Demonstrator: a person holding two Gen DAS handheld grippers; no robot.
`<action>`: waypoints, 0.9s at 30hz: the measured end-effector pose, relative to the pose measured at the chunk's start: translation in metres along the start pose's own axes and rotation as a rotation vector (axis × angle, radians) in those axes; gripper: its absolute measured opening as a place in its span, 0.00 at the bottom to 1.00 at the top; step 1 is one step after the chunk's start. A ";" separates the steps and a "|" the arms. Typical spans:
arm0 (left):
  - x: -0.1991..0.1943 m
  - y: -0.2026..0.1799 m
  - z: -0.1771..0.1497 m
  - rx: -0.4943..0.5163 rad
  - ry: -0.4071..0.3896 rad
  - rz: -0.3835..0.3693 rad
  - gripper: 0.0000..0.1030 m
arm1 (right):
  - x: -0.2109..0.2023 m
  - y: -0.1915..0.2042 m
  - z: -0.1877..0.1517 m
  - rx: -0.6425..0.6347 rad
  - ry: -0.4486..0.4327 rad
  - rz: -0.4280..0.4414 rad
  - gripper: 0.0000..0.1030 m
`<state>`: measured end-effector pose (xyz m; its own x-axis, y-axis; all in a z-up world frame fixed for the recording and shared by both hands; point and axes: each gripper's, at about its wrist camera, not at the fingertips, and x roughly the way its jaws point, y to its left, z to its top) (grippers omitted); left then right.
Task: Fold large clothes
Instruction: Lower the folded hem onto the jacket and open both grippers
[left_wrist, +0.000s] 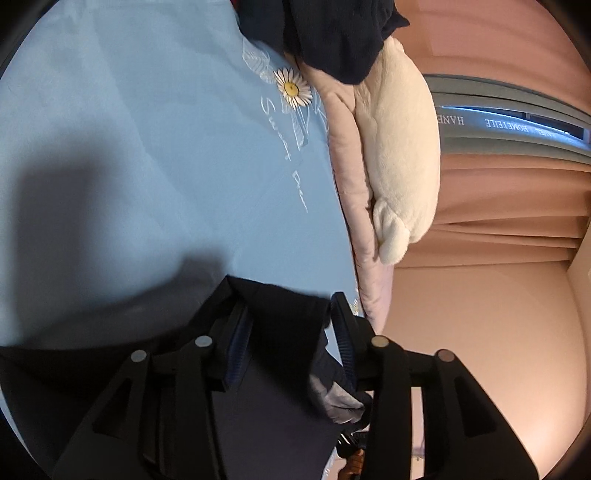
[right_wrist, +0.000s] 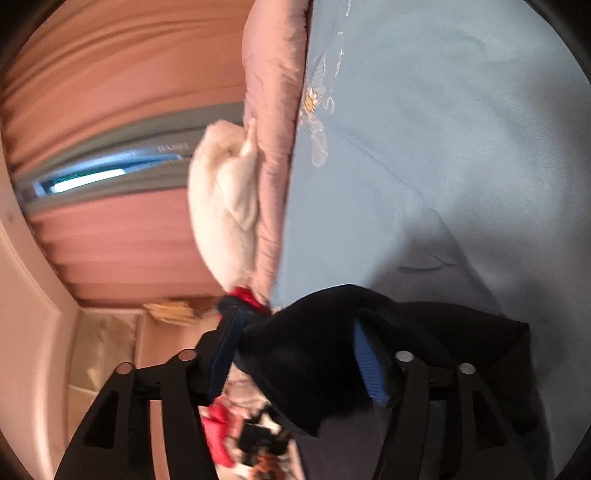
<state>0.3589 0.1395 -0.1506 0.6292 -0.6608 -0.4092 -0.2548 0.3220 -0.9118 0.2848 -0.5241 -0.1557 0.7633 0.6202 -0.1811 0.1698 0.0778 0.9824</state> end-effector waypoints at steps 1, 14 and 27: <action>-0.003 -0.001 0.002 0.002 -0.014 -0.013 0.40 | -0.004 -0.002 0.001 0.015 -0.023 0.014 0.62; -0.037 -0.048 -0.044 0.470 0.001 0.212 0.42 | -0.034 0.043 -0.031 -0.329 -0.034 -0.174 0.62; -0.043 0.000 -0.164 0.911 0.164 0.425 0.42 | -0.043 0.048 -0.148 -0.914 0.066 -0.629 0.54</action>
<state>0.2113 0.0563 -0.1387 0.4909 -0.4346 -0.7551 0.2656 0.9001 -0.3454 0.1674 -0.4313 -0.0940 0.6635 0.3057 -0.6829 -0.0288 0.9225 0.3849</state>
